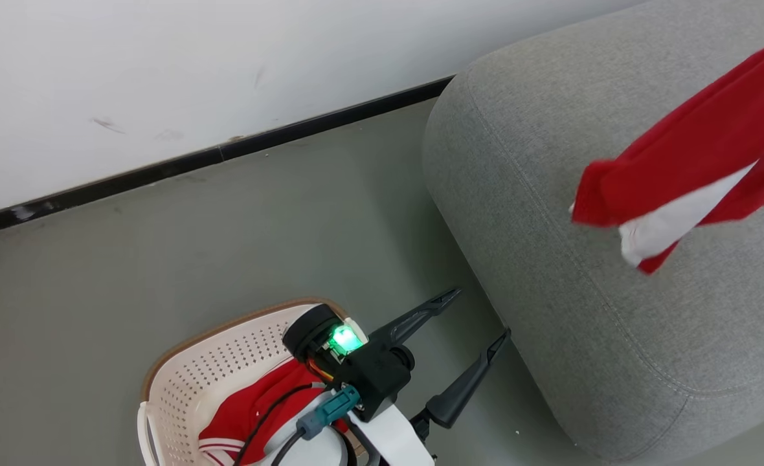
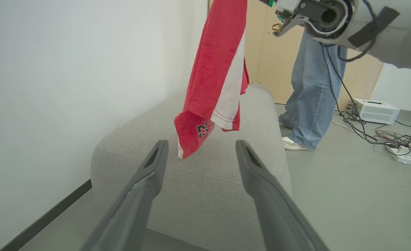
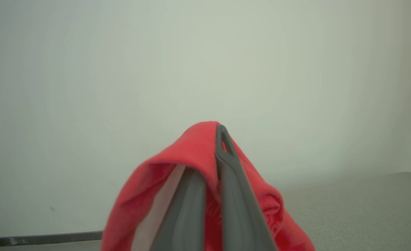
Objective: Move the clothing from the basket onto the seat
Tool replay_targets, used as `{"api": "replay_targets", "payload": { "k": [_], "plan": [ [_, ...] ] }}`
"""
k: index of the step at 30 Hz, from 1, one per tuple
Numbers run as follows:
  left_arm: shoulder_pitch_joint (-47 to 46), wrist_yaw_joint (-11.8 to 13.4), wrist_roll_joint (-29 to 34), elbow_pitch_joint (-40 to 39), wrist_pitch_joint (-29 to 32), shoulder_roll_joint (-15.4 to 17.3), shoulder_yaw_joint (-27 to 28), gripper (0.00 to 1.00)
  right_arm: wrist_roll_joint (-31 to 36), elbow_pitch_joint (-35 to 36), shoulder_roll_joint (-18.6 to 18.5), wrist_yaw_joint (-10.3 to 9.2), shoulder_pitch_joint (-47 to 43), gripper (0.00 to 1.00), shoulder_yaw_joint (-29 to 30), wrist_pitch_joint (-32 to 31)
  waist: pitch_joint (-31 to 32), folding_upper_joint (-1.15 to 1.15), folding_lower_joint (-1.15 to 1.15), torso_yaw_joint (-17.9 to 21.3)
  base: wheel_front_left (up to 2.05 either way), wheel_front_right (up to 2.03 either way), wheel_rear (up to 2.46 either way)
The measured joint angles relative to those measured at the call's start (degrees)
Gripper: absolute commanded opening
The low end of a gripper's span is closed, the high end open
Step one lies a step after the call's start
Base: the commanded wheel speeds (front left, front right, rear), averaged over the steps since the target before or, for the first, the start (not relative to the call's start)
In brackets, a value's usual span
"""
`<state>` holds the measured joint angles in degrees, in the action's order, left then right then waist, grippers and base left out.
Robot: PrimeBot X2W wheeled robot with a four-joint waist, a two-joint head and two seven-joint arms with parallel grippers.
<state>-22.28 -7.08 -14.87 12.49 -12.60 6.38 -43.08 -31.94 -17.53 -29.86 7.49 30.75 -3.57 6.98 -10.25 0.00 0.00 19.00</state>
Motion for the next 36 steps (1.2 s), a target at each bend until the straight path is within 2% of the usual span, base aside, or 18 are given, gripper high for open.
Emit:
{"api": "replay_targets", "payload": {
  "k": [13,19,36],
  "plan": [
    [-2.4,0.0,1.0,-1.8,1.0,0.2,0.5,1.00,0.9,-5.4,-7.0,0.00,9.2,0.00,4.4,-3.7,-2.7,0.00,0.00,-2.1,0.00,0.00,0.00],
    [-3.1,0.0,1.1,-2.7,1.7,0.1,0.4,1.00,1.2,-9.3,-10.1,0.00,12.2,0.00,8.3,-3.7,-4.0,0.00,0.00,-3.3,0.00,0.00,0.00],
    [-5.2,0.1,2.6,-6.2,3.5,0.2,-0.5,1.00,1.2,-17.9,-14.8,0.00,13.8,0.00,16.0,-0.8,-8.2,0.00,0.00,-5.8,0.00,0.00,0.00]
  ]
}}
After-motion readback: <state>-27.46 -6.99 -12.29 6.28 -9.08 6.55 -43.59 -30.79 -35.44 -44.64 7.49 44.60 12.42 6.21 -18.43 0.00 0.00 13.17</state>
